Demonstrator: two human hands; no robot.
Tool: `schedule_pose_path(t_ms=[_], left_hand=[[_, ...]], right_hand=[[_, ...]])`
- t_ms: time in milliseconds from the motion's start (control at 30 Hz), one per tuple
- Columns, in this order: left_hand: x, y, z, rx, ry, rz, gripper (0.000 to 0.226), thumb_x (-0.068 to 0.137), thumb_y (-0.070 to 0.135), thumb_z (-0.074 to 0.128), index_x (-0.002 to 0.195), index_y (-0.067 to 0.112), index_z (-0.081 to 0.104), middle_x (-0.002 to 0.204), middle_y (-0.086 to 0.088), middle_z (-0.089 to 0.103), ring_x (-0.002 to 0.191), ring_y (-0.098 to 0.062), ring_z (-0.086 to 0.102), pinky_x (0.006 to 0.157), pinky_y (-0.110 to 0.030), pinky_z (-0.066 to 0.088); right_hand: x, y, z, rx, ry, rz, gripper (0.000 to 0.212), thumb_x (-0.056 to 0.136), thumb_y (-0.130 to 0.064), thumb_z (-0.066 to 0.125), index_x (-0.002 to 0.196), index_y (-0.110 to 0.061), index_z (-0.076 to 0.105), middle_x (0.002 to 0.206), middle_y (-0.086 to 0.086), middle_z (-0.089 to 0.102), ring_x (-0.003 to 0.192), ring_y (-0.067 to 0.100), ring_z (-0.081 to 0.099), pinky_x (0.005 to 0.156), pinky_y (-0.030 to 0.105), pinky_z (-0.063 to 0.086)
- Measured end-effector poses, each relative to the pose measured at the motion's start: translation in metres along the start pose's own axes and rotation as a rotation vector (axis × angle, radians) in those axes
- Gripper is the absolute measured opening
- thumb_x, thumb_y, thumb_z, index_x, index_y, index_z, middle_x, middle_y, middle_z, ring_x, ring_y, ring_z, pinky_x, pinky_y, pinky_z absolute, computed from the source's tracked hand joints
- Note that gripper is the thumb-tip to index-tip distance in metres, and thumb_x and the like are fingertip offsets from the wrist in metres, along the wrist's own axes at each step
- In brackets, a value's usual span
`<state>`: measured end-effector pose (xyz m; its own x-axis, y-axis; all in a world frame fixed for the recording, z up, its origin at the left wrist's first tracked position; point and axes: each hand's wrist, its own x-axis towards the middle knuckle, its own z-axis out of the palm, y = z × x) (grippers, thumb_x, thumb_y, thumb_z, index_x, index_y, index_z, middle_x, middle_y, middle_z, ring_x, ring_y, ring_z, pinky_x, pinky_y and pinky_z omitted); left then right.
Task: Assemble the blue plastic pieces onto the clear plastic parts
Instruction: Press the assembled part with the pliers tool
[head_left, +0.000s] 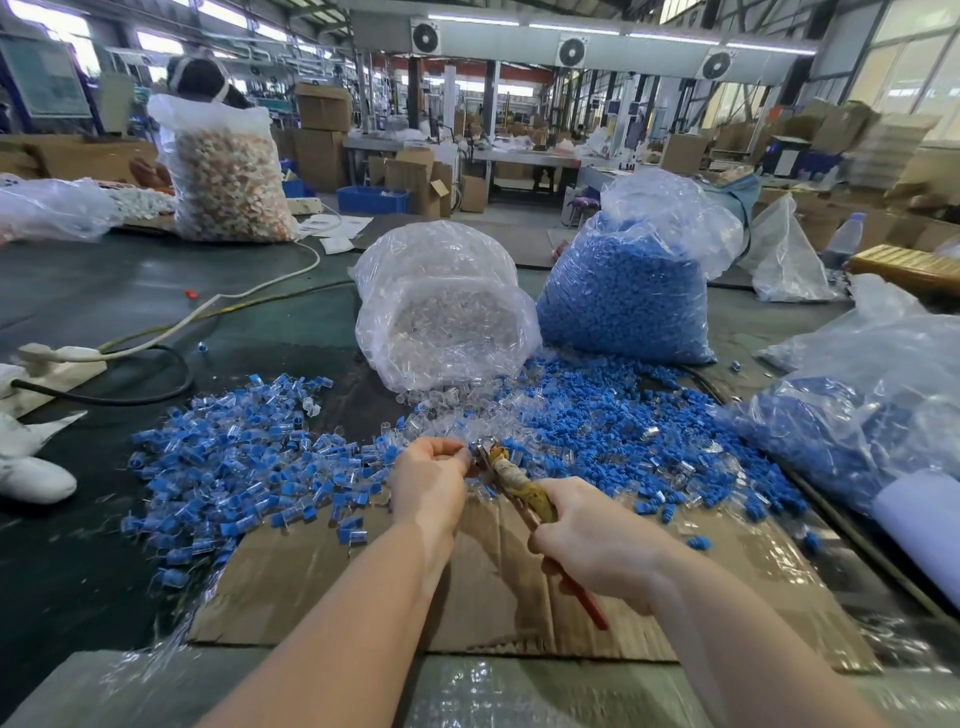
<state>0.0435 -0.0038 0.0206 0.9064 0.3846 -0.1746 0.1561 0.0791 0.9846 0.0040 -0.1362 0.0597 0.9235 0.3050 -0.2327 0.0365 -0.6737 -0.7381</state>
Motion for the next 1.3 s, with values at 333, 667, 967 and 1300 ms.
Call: schedule_pose_path(t_ms=[333, 667, 967, 1300], left_hand=[[0.016, -0.003, -0.026, 0.293, 0.116, 0.188, 0.007, 0.092, 0.011, 0.053, 0.095, 0.014, 0.058, 0.078, 0.002, 0.06, 0.066, -0.013, 0.057, 0.059, -0.03, 0.048], [0.046, -0.011, -0.095, 1.138, 0.365, 0.394, 0.031, 0.097, 0.018, 0.043, 0.119, 0.03, 0.062, 0.106, -0.004, 0.057, 0.09, -0.023, 0.052, 0.074, -0.038, 0.045], [0.021, -0.017, -0.043, 0.854, 0.185, 0.655, 0.018, 0.088, 0.016, 0.06, 0.105, 0.018, 0.067, 0.103, -0.002, 0.059, 0.092, -0.011, 0.037, 0.084, -0.023, 0.029], [-0.008, -0.039, 0.014, 0.754, -0.183, 0.73, 0.018, 0.09, 0.019, 0.058, 0.106, 0.022, 0.064, 0.095, 0.015, 0.05, 0.097, -0.004, 0.046, 0.085, -0.009, 0.032]], right_hand=[[-0.003, 0.018, -0.001, 0.359, 0.226, 0.066, 0.025, 0.084, 0.003, 0.054, 0.104, -0.011, 0.056, 0.063, 0.0, 0.049, 0.038, 0.001, 0.04, 0.039, 0.014, 0.033], [-0.009, 0.096, -0.046, -0.478, 0.63, 0.451, 0.066, 0.087, -0.049, 0.056, 0.142, -0.021, 0.032, 0.134, 0.014, 0.044, 0.125, 0.033, 0.038, 0.102, 0.046, 0.031], [-0.01, 0.118, -0.043, -0.685, 0.622, 0.534, 0.072, 0.087, -0.063, 0.04, 0.146, -0.027, 0.02, 0.137, 0.013, 0.039, 0.125, 0.032, 0.038, 0.1, 0.045, 0.036], [-0.006, 0.115, -0.043, -0.743, 0.7, 0.301, 0.049, 0.089, -0.048, 0.051, 0.135, -0.035, 0.041, 0.134, 0.003, 0.039, 0.123, 0.024, 0.036, 0.102, 0.043, 0.032]])
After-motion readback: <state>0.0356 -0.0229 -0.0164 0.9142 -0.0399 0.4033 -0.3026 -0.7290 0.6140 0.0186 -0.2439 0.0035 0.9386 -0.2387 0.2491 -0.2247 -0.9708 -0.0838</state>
